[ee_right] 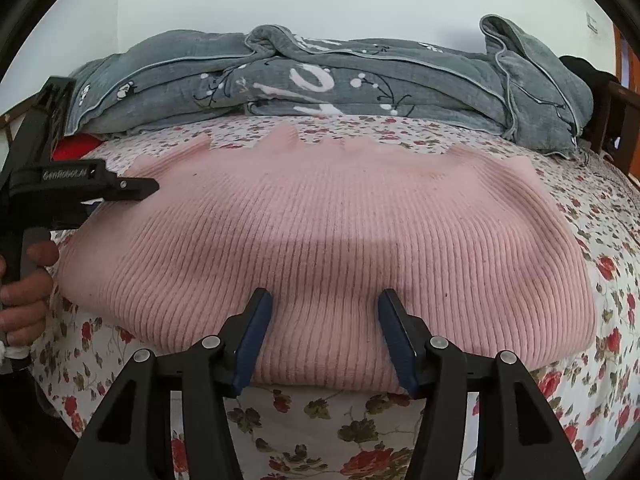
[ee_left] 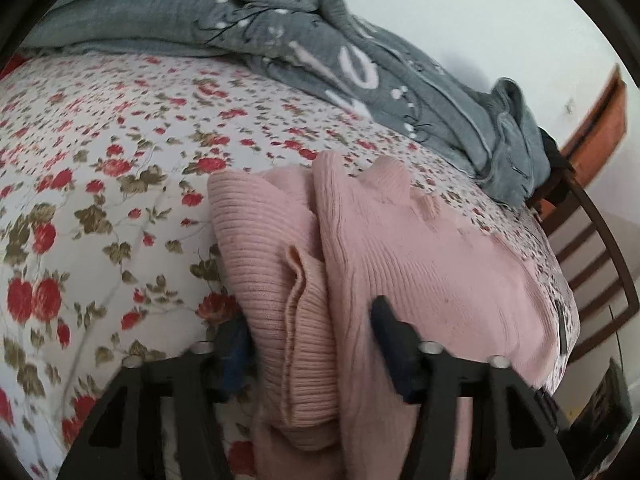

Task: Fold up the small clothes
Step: 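Grasp the folded sweater with the right gripper and lift it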

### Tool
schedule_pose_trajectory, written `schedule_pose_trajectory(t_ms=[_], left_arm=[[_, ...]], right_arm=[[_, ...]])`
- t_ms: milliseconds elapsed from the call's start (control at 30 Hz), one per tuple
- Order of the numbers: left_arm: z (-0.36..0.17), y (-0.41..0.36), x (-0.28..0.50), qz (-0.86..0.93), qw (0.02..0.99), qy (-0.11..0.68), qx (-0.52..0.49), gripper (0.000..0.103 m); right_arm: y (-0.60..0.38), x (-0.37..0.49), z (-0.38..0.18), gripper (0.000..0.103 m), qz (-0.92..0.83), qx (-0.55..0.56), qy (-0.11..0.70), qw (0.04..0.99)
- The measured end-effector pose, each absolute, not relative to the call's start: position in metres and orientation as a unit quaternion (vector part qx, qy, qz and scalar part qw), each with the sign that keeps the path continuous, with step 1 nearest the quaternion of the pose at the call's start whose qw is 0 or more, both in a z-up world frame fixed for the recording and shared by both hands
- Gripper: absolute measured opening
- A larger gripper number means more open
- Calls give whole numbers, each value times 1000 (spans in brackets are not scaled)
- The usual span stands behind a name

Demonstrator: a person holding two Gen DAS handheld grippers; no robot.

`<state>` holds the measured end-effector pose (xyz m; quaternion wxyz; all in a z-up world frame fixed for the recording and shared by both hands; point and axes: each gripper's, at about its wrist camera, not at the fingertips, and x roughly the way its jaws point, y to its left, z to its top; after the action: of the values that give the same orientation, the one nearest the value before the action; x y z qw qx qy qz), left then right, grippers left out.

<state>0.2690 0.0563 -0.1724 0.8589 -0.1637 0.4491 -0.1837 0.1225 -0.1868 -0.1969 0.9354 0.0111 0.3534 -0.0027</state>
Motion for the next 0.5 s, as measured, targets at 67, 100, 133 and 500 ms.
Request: schedule_pose_trajectory(t_ms=[67,100,133,500], left_arm=[[-167,54,270,-176,854,459,-172,25],[-161,51,271,-169,854,462,-171,24],[-155,49,272,-166,855,462,-169,23],[-53,-30,263,-211,843,457,-188,22]], right_arm=[[-187,124,-196,56,-2,14,358,934],[-187,124,-195,56,-1,13,360,933],[-187,124,-194,56,1,12,361,932],[-296,89,-130,56,6,117,299,947]])
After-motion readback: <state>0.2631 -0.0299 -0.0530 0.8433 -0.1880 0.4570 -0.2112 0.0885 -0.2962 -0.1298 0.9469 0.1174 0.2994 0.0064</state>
